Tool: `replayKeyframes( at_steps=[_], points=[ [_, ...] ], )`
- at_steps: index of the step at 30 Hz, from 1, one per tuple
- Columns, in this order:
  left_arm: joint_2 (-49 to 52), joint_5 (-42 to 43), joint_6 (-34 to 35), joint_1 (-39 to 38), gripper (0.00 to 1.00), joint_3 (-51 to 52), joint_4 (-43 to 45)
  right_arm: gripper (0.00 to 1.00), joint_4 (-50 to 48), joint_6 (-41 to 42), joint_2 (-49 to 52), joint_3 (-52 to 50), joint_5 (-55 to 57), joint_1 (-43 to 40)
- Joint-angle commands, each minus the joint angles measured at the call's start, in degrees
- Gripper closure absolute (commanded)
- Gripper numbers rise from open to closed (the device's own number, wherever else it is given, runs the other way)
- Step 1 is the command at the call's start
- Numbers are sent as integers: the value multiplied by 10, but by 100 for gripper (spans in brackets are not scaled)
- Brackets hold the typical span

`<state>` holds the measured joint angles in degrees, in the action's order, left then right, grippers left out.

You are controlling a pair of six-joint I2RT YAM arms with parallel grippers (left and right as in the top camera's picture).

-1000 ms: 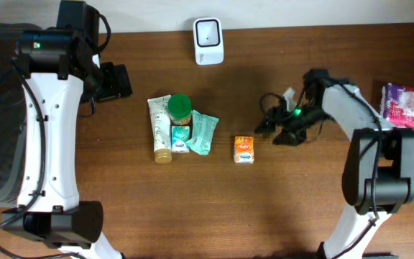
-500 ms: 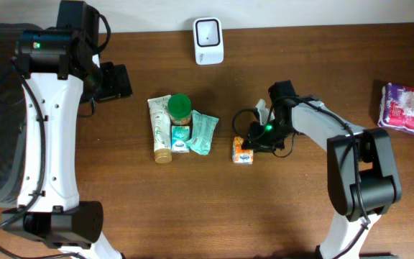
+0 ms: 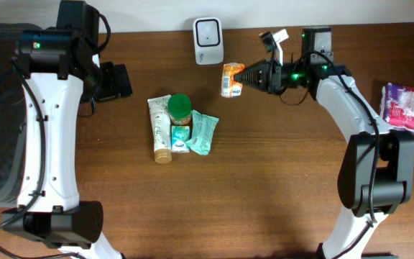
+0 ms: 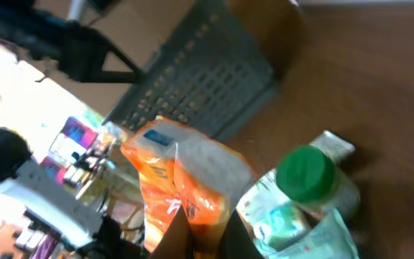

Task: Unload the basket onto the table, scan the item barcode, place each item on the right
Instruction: 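Hold the orange Kleenex pack up in front of the barcode scanner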

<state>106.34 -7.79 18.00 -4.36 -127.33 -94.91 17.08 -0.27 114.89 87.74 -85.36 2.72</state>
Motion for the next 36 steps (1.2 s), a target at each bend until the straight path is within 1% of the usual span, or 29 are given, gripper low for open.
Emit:
replayKeyframes(
  at_steps=[1,15,16,17,18,19,20,21,22,23,24,25,27,29,30,33,34,35,36],
  points=[
    [-4,-4,6,1,1,-1,0,96,-2,-1,-1,6,-36,2],
    [-4,-4,6,1,1,-1,0,96,20,-1,-1,6,-35,4],
    [-4,-4,6,1,1,-1,0,96,29,3,-1,6,-16,7],
    [-4,-4,6,1,1,-1,0,96,71,45,-1,6,112,17],
    [-4,-4,6,1,1,-1,0,96,127,82,-1,6,277,31],
    [-4,-4,6,1,1,-1,0,96,157,88,-1,6,377,44],
    [-4,-4,6,1,1,-1,0,96,187,103,-1,11,543,70],
    [-4,-4,6,1,1,-1,0,96,198,111,-1,17,607,79],
    [-4,-4,6,1,1,-1,0,96,217,115,-1,37,751,100],
    [-4,-4,6,1,1,-1,0,96,215,115,-1,57,883,120],
    [-4,-4,6,1,1,-1,0,96,191,88,-1,71,993,140],
    [-4,-4,6,1,1,-1,0,96,129,10,-1,72,1065,162],
    [-4,-4,6,1,1,-1,0,96,61,-38,0,72,1075,179],
    [-4,-4,6,1,1,-1,0,96,-20,5,0,72,1061,188],
    [-4,-4,6,1,1,-1,0,96,-67,19,0,72,1029,188],
    [-4,-4,6,1,1,-1,0,96,-198,38,2,72,988,188],
    [-4,-4,6,1,1,-1,0,96,-221,38,16,92,977,187],
    [-4,-4,6,1,1,-1,0,96,-210,38,38,126,974,186],
    [-4,-4,6,1,1,-1,0,96,-175,37,82,187,974,186]
  ],
)
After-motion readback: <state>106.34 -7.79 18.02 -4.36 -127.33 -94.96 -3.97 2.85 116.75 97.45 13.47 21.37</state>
